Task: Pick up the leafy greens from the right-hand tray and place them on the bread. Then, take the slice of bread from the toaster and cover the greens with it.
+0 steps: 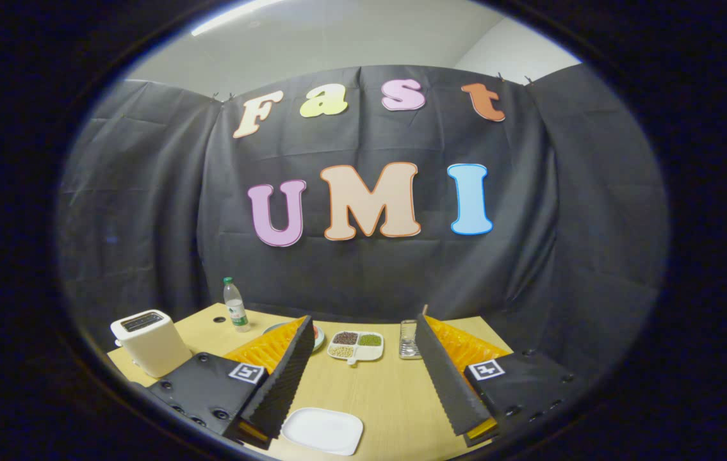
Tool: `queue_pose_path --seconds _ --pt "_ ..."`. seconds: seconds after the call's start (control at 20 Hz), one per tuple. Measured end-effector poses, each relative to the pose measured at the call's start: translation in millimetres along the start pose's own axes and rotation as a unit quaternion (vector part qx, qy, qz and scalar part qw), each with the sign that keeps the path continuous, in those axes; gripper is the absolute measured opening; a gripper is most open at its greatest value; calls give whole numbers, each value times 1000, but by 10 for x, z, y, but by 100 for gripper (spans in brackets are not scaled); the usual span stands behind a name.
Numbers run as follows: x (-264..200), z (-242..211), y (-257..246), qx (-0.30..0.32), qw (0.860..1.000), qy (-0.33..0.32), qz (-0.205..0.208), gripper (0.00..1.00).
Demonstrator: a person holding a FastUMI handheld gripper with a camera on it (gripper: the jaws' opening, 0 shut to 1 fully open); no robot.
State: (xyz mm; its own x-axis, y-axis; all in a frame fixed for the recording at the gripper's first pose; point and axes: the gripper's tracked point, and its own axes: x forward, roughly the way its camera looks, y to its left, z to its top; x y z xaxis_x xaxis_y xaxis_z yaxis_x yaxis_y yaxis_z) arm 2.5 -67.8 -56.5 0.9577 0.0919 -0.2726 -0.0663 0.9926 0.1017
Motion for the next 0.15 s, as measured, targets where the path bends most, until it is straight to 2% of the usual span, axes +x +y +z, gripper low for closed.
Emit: queue_pose_path --seconds 0.15 --pt "-21 37 -16 -5 1000 -5 -4 99"
